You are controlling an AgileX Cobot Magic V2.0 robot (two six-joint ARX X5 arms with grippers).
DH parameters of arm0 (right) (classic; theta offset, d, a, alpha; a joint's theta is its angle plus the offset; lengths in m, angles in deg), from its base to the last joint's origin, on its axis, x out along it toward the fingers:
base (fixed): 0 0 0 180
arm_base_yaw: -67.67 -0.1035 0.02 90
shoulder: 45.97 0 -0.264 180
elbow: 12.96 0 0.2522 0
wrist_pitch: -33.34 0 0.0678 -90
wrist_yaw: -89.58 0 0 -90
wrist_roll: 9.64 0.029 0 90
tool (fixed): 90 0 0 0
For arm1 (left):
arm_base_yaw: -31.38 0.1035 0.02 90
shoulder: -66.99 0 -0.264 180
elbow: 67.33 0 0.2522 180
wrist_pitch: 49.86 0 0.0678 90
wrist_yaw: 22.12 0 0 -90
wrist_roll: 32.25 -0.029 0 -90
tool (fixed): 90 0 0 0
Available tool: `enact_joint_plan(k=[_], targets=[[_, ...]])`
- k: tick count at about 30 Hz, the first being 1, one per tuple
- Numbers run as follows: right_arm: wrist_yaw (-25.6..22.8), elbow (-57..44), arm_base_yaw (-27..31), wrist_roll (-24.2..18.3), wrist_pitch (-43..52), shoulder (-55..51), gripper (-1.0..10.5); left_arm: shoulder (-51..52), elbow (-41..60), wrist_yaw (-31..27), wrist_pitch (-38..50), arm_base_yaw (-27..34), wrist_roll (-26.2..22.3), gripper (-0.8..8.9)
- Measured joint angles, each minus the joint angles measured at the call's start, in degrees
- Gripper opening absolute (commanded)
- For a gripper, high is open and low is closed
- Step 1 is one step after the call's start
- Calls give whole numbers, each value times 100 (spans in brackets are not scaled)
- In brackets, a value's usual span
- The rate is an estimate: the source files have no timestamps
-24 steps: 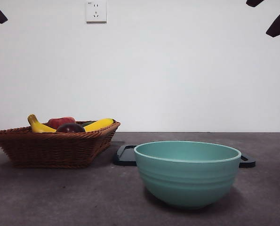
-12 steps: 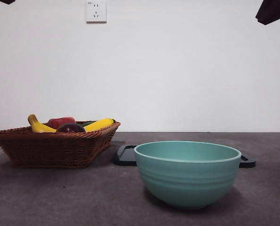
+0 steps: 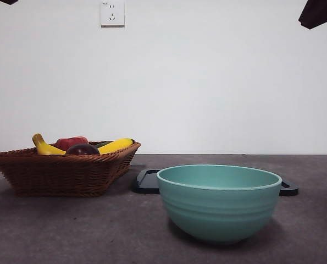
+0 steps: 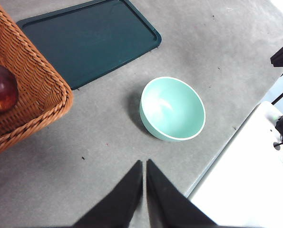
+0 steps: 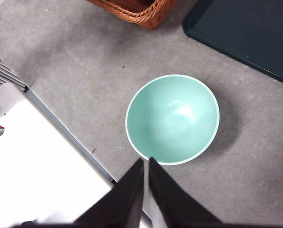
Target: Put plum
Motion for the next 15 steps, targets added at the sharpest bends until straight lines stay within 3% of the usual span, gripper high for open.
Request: enact_joint_plan(k=[11,15], targets=[[0,0,0,0,0,0,5,0,0,0,2,0,0,9],[0,0,0,0,0,0,5,149,2,-131,439,127,-55,9]])
